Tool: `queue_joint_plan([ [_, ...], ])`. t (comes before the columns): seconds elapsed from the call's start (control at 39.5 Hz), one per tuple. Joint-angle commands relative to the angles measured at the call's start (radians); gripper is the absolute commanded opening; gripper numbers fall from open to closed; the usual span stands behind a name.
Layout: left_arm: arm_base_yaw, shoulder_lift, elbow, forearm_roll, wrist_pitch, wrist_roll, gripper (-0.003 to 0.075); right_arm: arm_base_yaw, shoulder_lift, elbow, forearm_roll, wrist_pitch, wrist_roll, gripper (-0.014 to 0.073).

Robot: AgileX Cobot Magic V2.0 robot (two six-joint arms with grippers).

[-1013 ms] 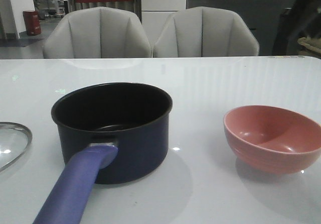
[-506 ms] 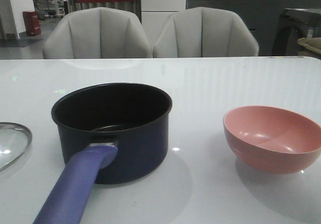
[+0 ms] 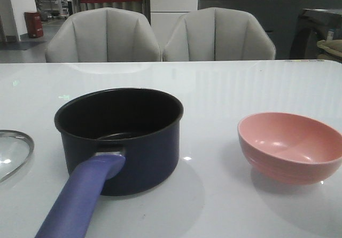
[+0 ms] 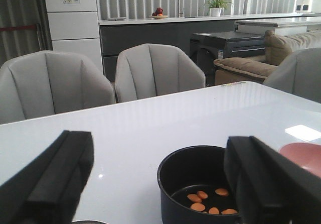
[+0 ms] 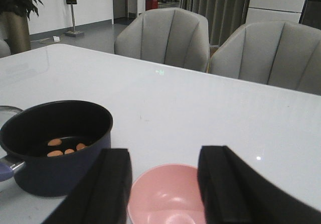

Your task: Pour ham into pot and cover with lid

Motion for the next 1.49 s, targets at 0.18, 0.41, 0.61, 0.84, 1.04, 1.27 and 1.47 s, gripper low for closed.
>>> queue_joint_plan([
  [0.18,-0.008,0.012,-0.019,-0.008,-0.044,0.002,0.0574,0.002,0.005,-0.015,0.007,-0.070,-0.010,0.0151],
  [0.41,0.016,0.093,-0.096,0.010,0.079,-0.175,0.0579,0.002,0.005,-0.015,0.007,-0.070,-0.010,0.0149],
  [0.61,0.066,0.302,-0.232,0.081,0.212,-0.187,0.0590,0.002,0.005,-0.015,0.007,-0.070,-0.010,0.0149],
  [0.84,0.170,0.545,-0.390,0.083,0.299,-0.232,0.0666,0.002,0.005,-0.015,0.007,-0.070,-0.010,0.0149],
  [1.04,0.309,0.783,-0.492,0.047,0.401,-0.239,0.0664,0.003,0.005,-0.015,0.007,-0.070,-0.010,0.0149],
  [1.27,0.367,1.073,-0.599,0.000,0.499,-0.239,0.0660,0.004,0.005,-0.015,0.007,-0.070,-0.010,0.0149],
  [1.47,0.367,1.318,-0.747,0.000,0.617,-0.214,0.0660,0.011,0.005,-0.015,0.007,-0.070,-0.010,0.0149],
])
